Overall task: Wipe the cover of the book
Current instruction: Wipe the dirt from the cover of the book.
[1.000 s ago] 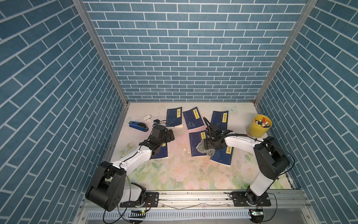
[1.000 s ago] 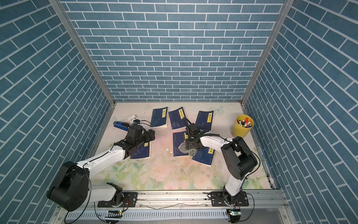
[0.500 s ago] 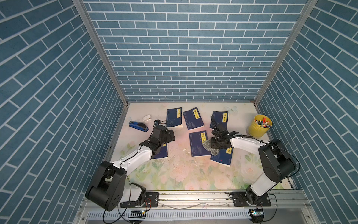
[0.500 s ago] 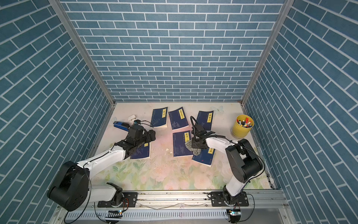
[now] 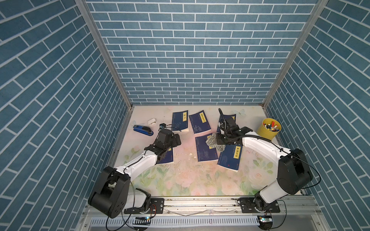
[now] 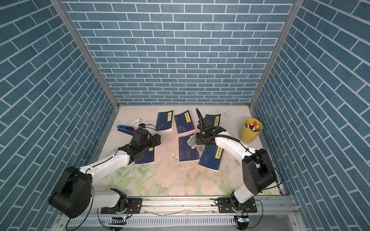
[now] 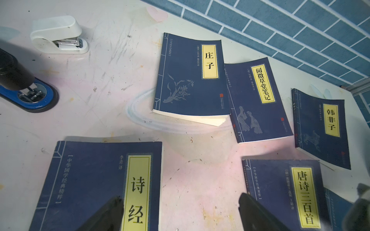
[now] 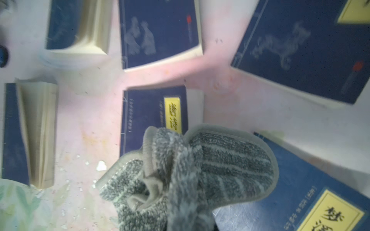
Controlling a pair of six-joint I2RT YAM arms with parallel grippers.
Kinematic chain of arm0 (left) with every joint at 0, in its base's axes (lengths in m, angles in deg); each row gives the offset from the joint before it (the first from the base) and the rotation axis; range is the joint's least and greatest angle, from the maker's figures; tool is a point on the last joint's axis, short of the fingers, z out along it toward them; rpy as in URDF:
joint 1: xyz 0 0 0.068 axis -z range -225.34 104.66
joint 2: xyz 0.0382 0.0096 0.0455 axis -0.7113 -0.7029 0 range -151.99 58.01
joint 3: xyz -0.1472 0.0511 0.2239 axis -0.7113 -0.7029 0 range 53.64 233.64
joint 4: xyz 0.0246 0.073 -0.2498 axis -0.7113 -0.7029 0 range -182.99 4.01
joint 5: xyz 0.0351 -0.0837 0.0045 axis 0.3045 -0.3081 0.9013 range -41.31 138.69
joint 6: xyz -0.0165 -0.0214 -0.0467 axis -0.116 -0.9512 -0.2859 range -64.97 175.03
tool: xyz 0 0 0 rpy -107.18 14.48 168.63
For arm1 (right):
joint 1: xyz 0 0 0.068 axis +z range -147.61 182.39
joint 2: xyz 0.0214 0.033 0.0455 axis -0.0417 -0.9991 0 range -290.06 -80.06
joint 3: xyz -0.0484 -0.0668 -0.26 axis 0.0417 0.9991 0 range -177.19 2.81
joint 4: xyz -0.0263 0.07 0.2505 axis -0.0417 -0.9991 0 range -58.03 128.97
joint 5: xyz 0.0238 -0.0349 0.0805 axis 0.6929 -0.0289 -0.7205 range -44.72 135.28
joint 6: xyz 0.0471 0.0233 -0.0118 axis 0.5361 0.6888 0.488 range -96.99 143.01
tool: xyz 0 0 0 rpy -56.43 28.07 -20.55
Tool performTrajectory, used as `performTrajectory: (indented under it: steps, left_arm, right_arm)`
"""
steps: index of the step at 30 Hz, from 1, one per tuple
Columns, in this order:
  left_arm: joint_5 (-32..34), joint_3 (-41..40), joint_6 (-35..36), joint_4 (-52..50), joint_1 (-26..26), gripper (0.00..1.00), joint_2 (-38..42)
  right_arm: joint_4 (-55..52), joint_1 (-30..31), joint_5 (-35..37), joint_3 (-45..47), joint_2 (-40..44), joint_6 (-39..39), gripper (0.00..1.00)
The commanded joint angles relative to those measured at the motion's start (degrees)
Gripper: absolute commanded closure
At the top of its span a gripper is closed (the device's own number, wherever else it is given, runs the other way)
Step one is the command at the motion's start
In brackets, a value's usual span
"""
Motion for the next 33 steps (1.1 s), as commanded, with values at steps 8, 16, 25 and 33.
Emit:
performTrajectory:
  steps: [8, 16, 25, 33]
  left_arm:
    - [1.56, -1.45, 0.93, -2.0, 0.31, 0.04, 4.32]
    - [2.91, -1.8, 1.25, -3.47, 0.32, 0.04, 6.79]
    - [3.7, -1.98, 1.18, -3.95, 0.34, 0.04, 7.65]
    - [3.53, -1.02, 1.53, -3.68, 0.35, 0.04, 6.17]
  right_arm:
    - [0.71, 0.51, -8.72, -7.68, -11.14, -3.04, 1.0]
    - [2.04, 0.35, -7.6, -10.98, -22.31, -3.56, 1.0]
    - [2.03, 1.23, -5.07, -3.11, -21.2, -1.76, 1.0]
    - [0.97, 6.65, -2.52, 10.13, -12.16, 2.36, 1.0]
